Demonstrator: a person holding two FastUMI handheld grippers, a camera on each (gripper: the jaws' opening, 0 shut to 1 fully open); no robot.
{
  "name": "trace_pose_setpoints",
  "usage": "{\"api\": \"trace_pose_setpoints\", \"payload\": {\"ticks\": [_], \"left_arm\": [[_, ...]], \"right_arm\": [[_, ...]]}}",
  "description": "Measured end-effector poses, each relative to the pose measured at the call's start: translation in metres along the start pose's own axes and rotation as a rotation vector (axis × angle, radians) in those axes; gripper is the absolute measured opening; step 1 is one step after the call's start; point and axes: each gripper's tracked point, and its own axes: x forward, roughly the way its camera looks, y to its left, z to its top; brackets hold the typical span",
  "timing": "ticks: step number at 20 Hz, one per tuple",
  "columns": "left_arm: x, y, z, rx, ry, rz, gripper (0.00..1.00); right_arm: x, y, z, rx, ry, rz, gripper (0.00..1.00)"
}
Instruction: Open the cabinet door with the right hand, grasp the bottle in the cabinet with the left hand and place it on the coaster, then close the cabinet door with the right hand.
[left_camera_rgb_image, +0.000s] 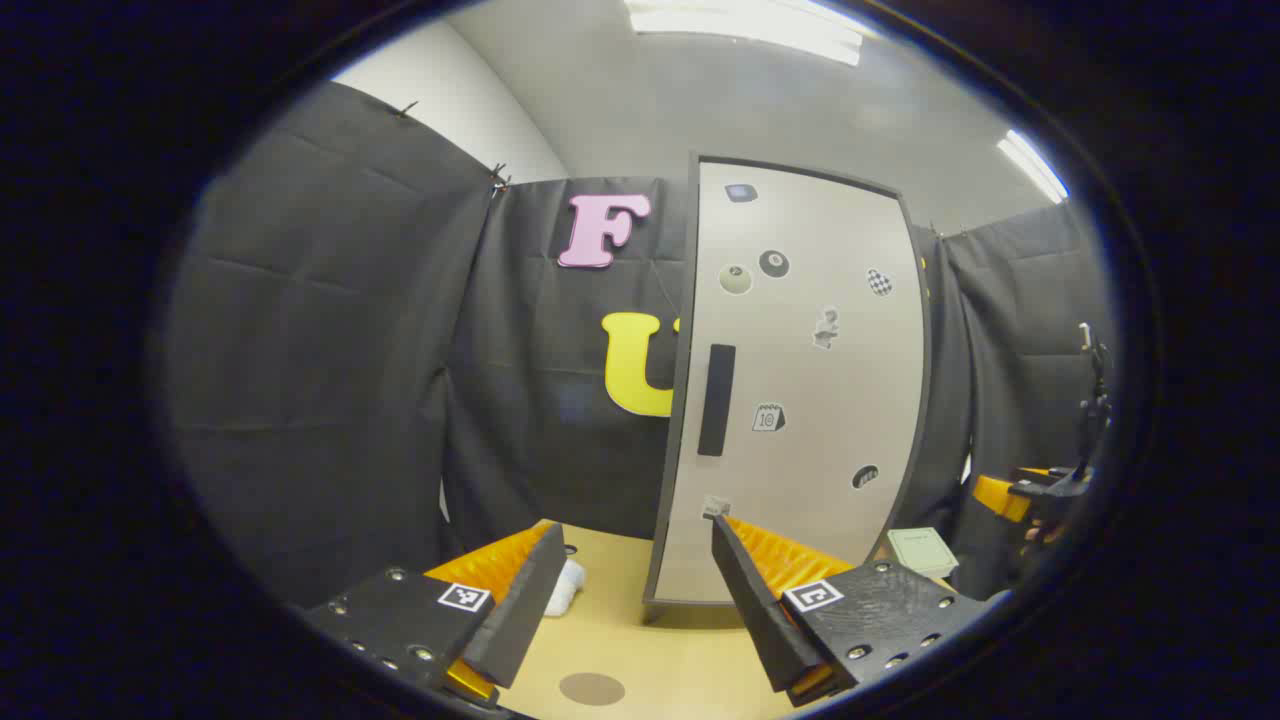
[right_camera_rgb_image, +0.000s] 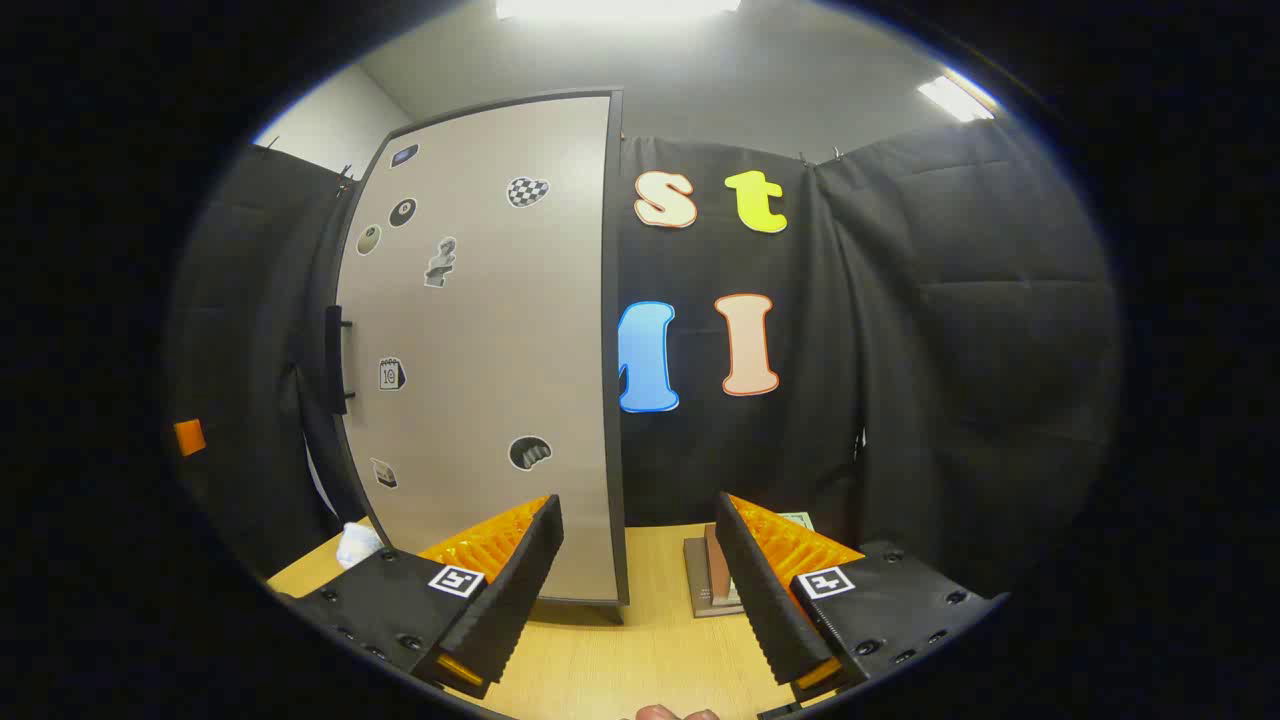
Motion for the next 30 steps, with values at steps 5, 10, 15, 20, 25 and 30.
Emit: {"api": "trace_pose_setpoints", "payload": {"ticks": [5,10,15,20,25,30], "left_arm": [[-0.008,0.017,0.009,-0.018,-0.010,-0.023,0.91],[-0.019,0.040,0.000,-0.026,-0.013,-0.020,0.89],[-0.016,0.046,0.002,-0.020,-0.019,-0.044,0.90],[-0.007,0.054,0.000,-0.001,-0.021,-0.059,0.89],[-0.003,0.066,-0.022,0.032,0.012,-0.043,0.89],[-0.010,0.079,-0.043,0.046,0.039,-0.033,0.89]], "right_arm": [[-0.003,0.031,0.011,-0.017,-0.012,0.013,0.97],[-0.013,0.053,0.023,-0.043,-0.027,0.025,0.97],[-0.026,0.062,0.040,-0.042,-0.047,0.014,0.97],[-0.034,0.071,0.050,-0.037,-0.051,0.010,0.98],[-0.024,0.108,0.070,0.006,-0.045,0.081,0.98],[0.000,0.174,0.103,0.018,-0.055,0.206,0.98]]}}
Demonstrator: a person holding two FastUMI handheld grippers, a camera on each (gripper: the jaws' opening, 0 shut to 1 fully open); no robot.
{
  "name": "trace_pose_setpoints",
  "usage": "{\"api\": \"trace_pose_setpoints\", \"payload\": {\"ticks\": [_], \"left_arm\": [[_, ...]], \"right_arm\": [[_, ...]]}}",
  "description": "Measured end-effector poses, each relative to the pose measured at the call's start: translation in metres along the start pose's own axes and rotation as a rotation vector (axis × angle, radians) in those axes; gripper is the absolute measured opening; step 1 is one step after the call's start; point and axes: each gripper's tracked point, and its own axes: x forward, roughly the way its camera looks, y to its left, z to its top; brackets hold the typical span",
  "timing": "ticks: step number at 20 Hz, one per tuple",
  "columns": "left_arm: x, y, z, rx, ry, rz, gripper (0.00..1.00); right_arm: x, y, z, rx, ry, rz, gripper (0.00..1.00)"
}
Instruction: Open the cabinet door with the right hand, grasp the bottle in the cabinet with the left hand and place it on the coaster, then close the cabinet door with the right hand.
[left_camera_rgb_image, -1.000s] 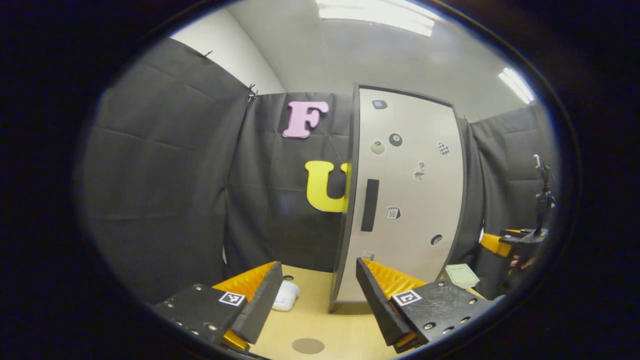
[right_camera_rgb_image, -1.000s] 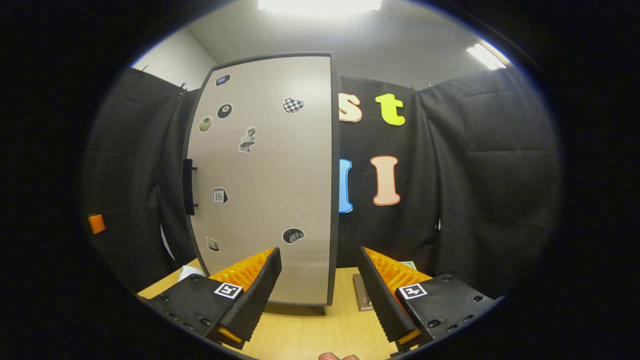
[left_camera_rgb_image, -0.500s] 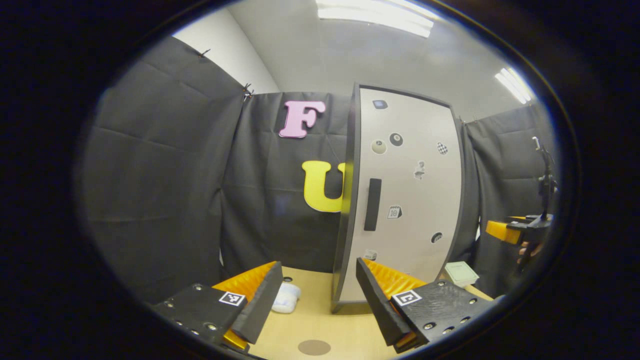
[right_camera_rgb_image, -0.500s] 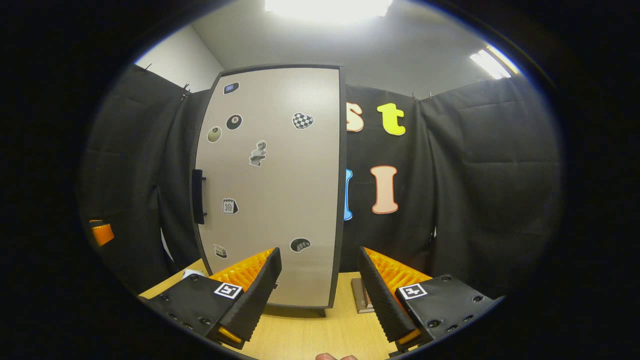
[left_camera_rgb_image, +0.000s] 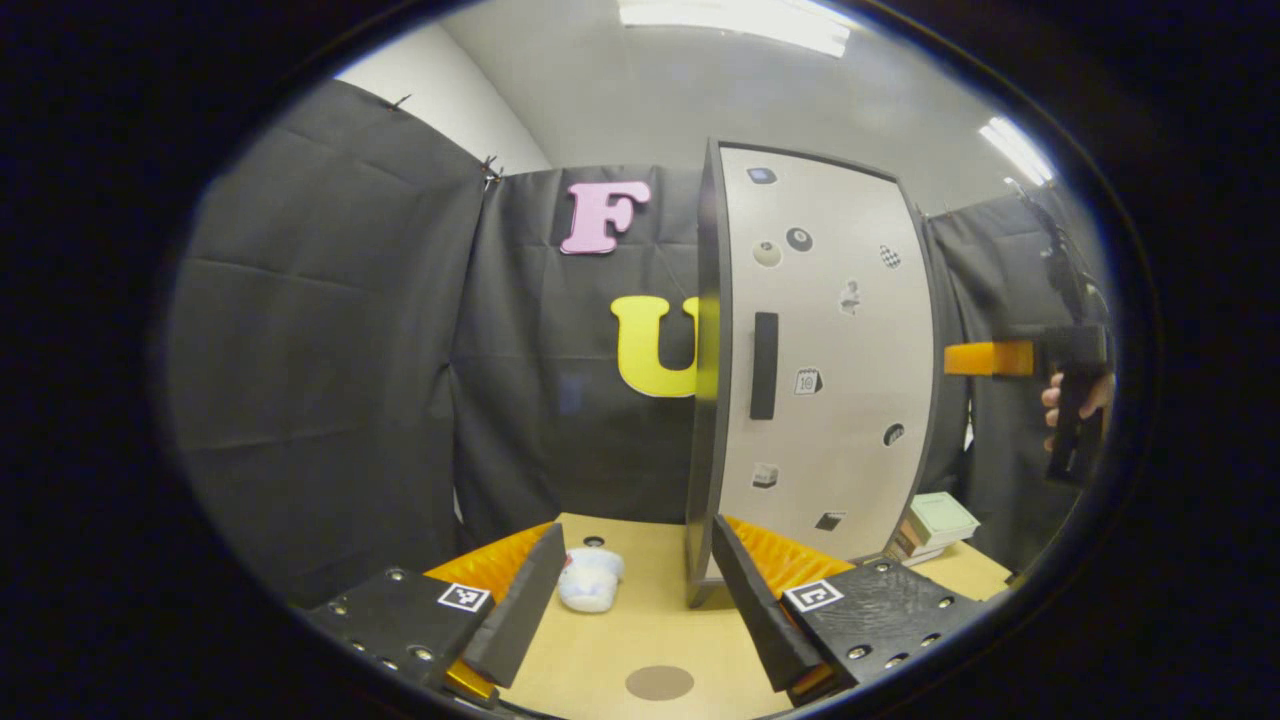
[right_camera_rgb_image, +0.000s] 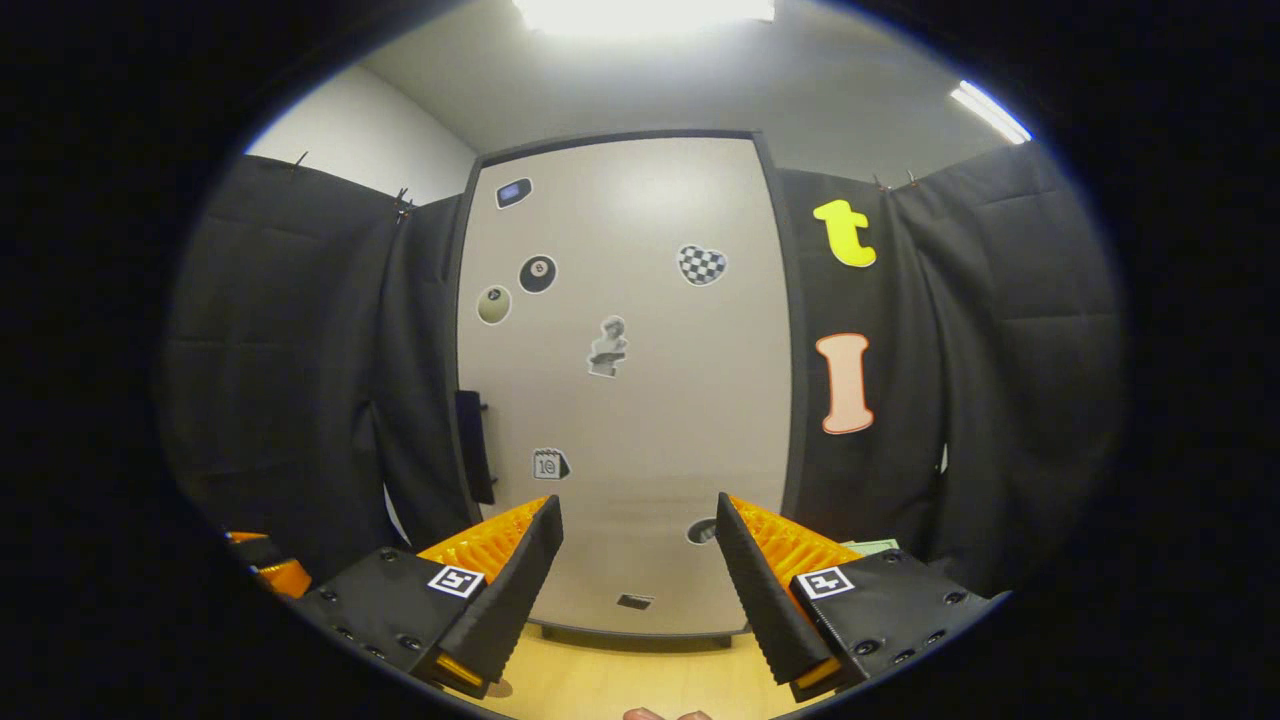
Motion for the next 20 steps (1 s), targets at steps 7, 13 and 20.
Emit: {"api": "trace_pose_setpoints", "payload": {"ticks": [7,13,20], "left_arm": [[-0.008,0.033,-0.017,-0.031,0.026,0.046,0.89],[-0.020,0.074,-0.030,-0.061,0.045,0.112,0.89],[-0.032,0.123,-0.049,-0.104,0.073,0.196,0.89]], "right_arm": [[0.068,0.088,0.024,0.010,0.020,0.117,0.97],[0.119,0.140,0.010,0.009,0.058,0.118,0.98],[0.158,0.155,-0.014,0.021,0.124,0.054,0.82]]}}
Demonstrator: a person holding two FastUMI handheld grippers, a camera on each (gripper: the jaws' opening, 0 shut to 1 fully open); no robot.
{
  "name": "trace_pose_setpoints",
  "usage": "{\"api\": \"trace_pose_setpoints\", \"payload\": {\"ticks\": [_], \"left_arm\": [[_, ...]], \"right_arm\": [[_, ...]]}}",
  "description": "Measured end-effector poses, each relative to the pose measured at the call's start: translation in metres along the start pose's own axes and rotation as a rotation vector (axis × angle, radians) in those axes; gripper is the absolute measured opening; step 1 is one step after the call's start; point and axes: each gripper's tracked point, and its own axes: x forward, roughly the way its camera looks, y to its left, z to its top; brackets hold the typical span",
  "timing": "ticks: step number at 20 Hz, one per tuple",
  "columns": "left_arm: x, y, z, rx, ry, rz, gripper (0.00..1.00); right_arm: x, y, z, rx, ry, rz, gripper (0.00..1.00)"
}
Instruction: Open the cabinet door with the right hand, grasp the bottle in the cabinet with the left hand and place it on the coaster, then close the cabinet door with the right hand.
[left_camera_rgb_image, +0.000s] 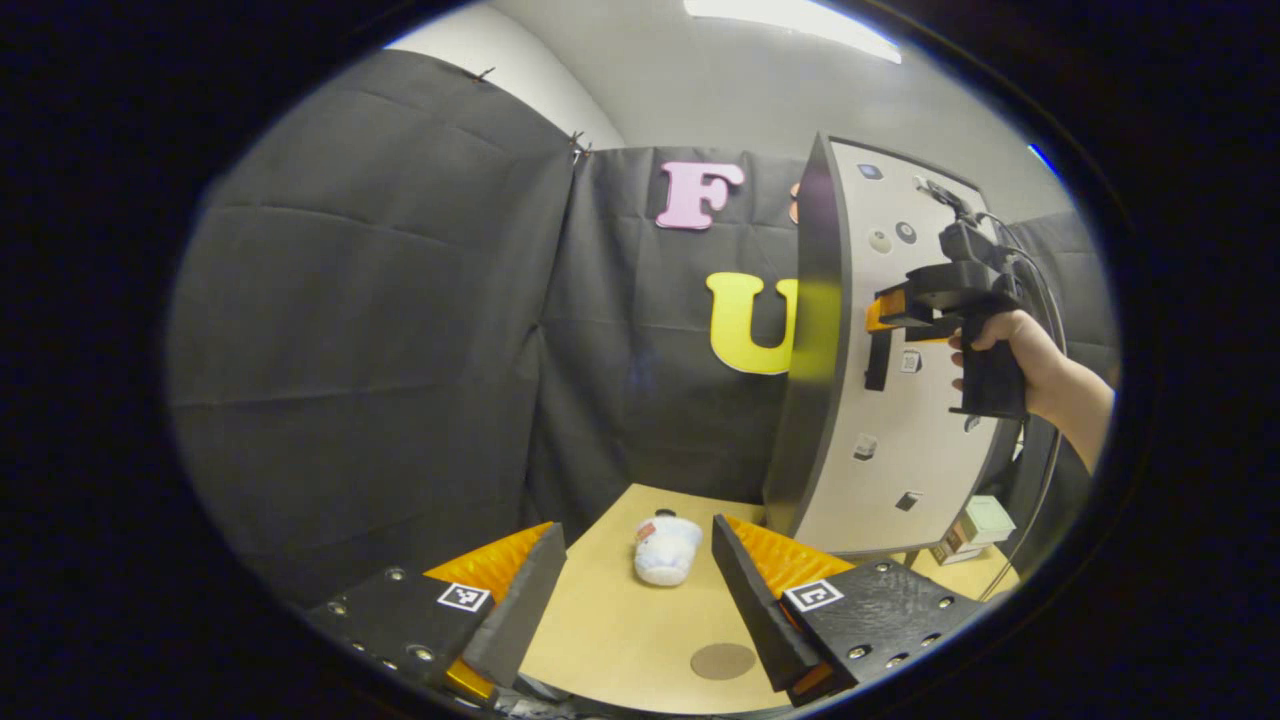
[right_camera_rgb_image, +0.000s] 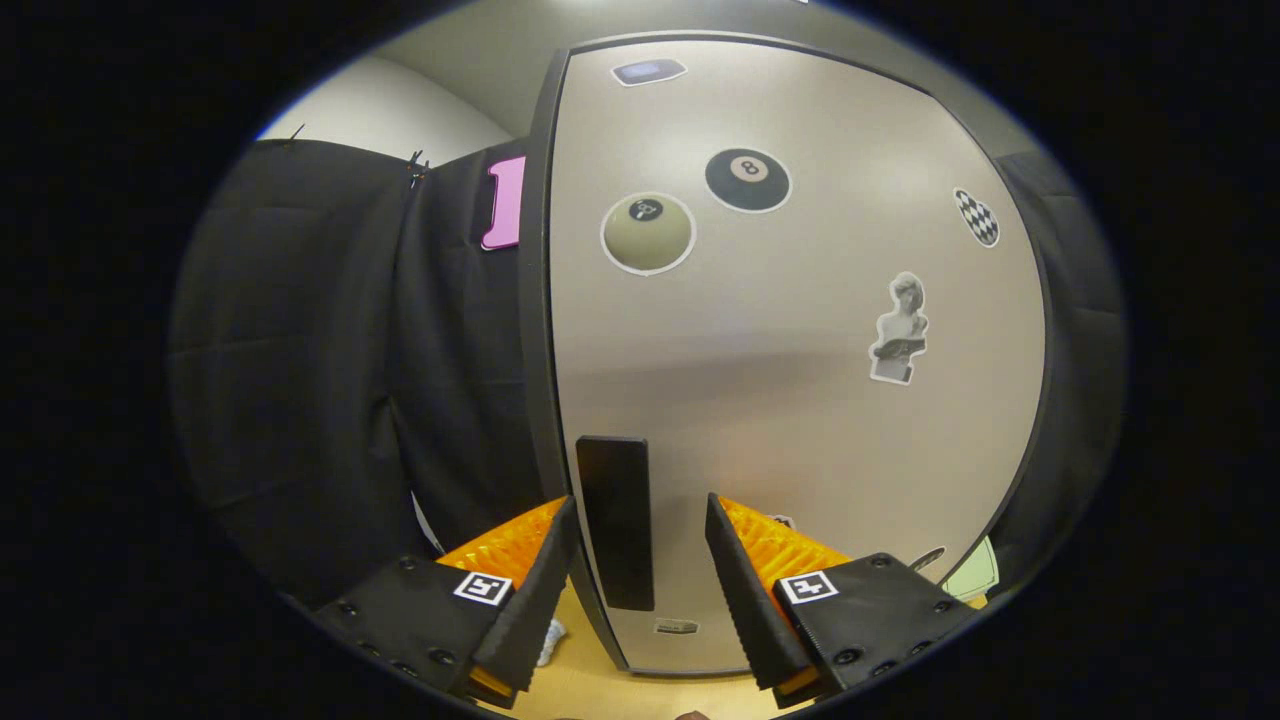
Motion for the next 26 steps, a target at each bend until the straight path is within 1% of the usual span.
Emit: {"api": "trace_pose_setpoints", "payload": {"ticks": [1,3,4,6,7,9,10,12,13,15,17,18,19,21,23,24,25,26], "left_arm": [[0.000,0.005,-0.002,-0.010,0.004,0.007,0.90],[0.002,0.011,-0.005,-0.029,0.014,0.016,0.89],[0.002,0.015,-0.009,-0.034,0.032,0.024,0.89],[0.002,0.017,-0.016,-0.023,0.049,0.040,0.89],[0.001,0.017,-0.016,-0.013,0.045,0.044,0.89],[-0.002,0.017,-0.017,0.005,0.046,0.046,0.91],[-0.004,0.016,-0.016,0.007,0.044,0.042,0.91],[-0.007,0.011,-0.014,0.006,0.037,0.031,0.91],[-0.010,0.010,-0.011,0.009,0.034,0.027,0.89],[-0.013,0.009,-0.009,0.019,0.025,0.025,0.91],[-0.016,0.009,-0.006,0.028,0.018,0.022,0.91],[-0.016,0.008,-0.006,0.031,0.016,0.018,0.89],[-0.014,0.008,-0.005,0.034,0.014,0.015,0.89],[-0.013,0.006,-0.002,0.040,0.007,0.007,0.91],[-0.010,0.002,0.000,0.045,-0.002,-0.001,0.89],[-0.009,0.001,0.002,0.047,-0.007,-0.004,0.89],[-0.006,0.000,0.005,0.047,-0.010,-0.009,0.89],[-0.005,-0.004,0.006,0.048,-0.017,-0.013,0.89]], "right_arm": [[0.003,0.003,-0.003,-0.007,0.009,-0.002,0.73],[0.007,0.005,-0.007,-0.022,0.023,-0.025,0.69],[0.010,0.003,-0.007,-0.028,0.023,-0.052,0.58],[0.013,0.000,-0.009,-0.020,0.033,-0.075,0.42],[0.014,0.000,-0.010,-0.007,0.042,-0.078,0.39],[0.014,-0.001,-0.009,0.011,0.047,-0.083,0.39],[0.014,-0.001,-0.009,0.007,0.045,-0.083,0.34],[0.014,-0.001,-0.010,0.005,0.044,-0.087,0.34],[0.015,-0.001,-0.010,0.005,0.042,-0.083,0.30],[0.013,0.000,-0.010,0.015,0.037,-0.065,0.25],[0.013,0.000,-0.011,-0.004,0.042,-0.043,0.18],[0.012,-0.001,-0.012,-0.009,0.043,-0.034,0.18],[0.009,0.000,-0.011,-0.013,0.041,-0.026,0.12],[0.005,0.000,-0.013,-0.031,0.042,-0.002,0.11],[-0.003,0.000,-0.014,-0.041,0.039,0.031,0.11],[-0.007,0.000,-0.015,-0.045,0.036,0.050,0.13],[-0.013,0.000,-0.015,-0.051,0.034,0.070,0.11],[-0.019,-0.001,-0.016,-0.057,0.031,0.091,0.13]]}}
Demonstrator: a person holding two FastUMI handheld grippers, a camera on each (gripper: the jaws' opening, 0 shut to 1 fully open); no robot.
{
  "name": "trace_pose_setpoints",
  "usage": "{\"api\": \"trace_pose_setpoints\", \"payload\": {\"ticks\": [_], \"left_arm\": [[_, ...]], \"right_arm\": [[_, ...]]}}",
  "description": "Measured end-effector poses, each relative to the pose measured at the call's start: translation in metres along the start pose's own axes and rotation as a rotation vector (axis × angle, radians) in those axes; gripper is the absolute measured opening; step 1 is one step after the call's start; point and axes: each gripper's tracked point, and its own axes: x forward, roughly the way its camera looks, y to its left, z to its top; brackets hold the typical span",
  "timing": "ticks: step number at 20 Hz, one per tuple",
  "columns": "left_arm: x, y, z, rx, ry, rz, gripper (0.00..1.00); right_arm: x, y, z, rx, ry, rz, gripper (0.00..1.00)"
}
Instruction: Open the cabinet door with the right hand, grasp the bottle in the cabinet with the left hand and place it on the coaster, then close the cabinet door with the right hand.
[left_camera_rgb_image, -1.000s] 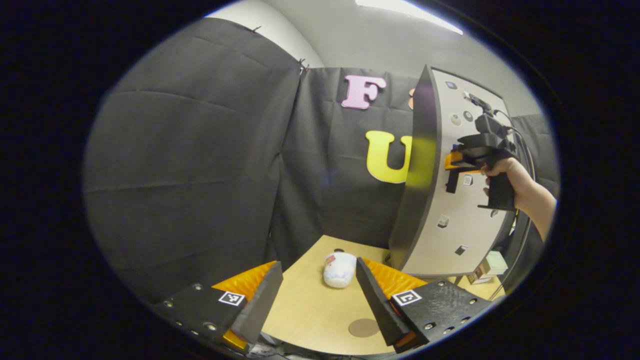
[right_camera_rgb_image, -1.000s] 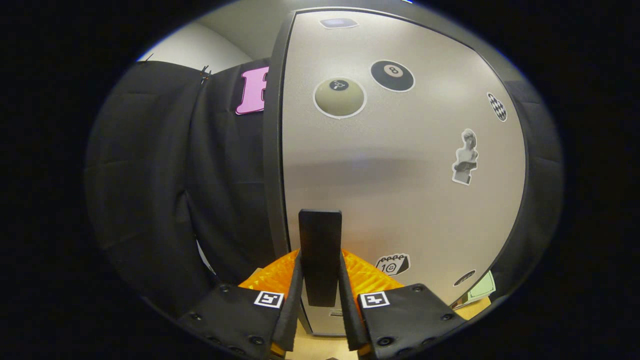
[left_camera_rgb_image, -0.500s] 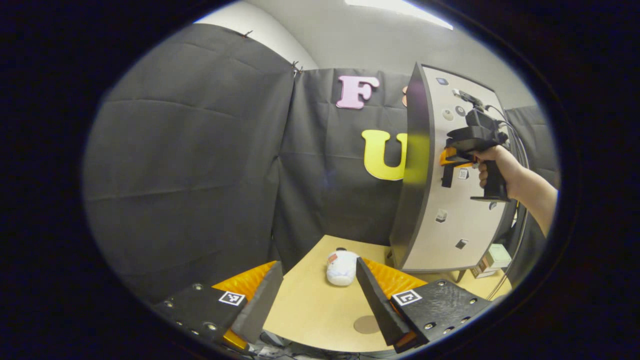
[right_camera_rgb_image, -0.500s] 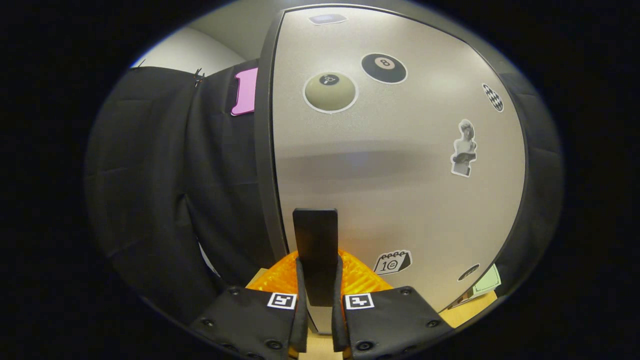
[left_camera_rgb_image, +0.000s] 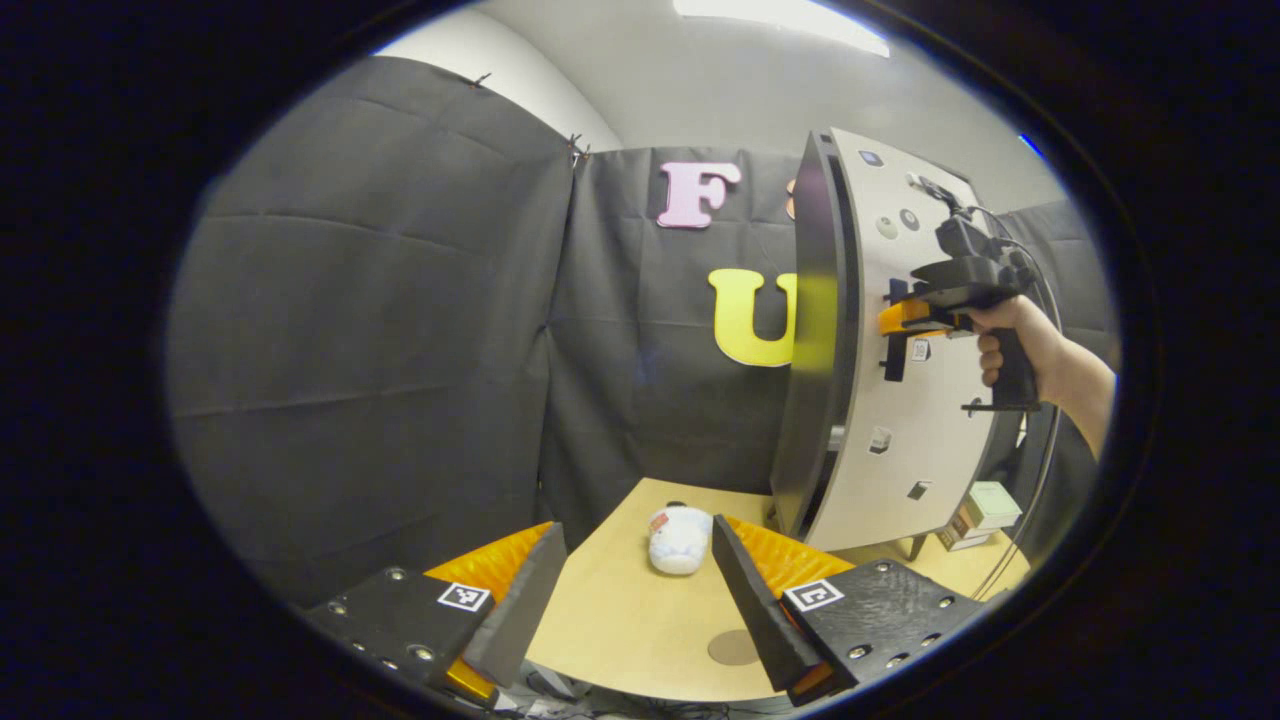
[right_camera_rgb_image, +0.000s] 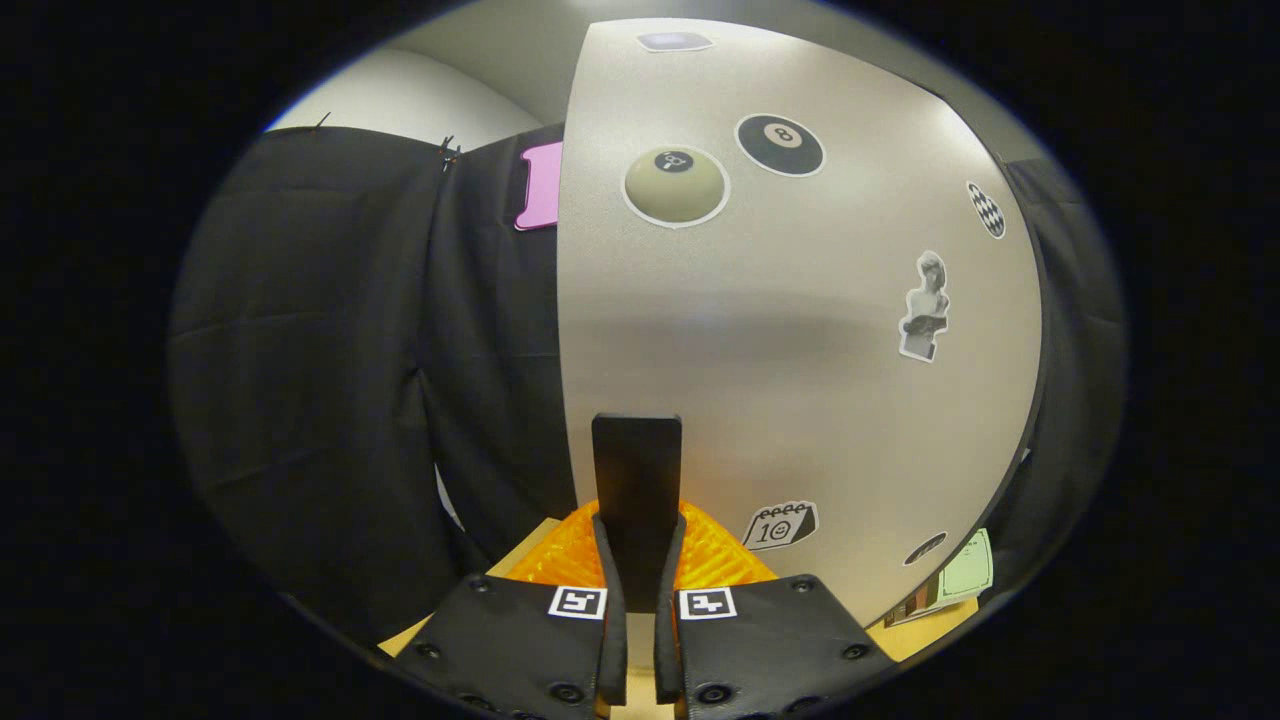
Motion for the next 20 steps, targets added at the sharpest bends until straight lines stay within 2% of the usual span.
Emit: {"api": "trace_pose_setpoints", "payload": {"ticks": [4,9,20], "left_arm": [[-0.009,-0.015,-0.002,0.009,-0.013,-0.018,0.89],[-0.011,-0.022,-0.001,0.025,-0.014,-0.056,0.89],[0.013,-0.088,-0.006,0.052,0.002,-0.212,0.89]], "right_arm": [[-0.024,-0.005,-0.005,-0.013,-0.011,0.073,0.10],[-0.035,-0.023,-0.008,0.001,-0.008,0.132,0.12],[-0.073,-0.048,-0.013,0.052,0.002,0.070,0.10]]}}
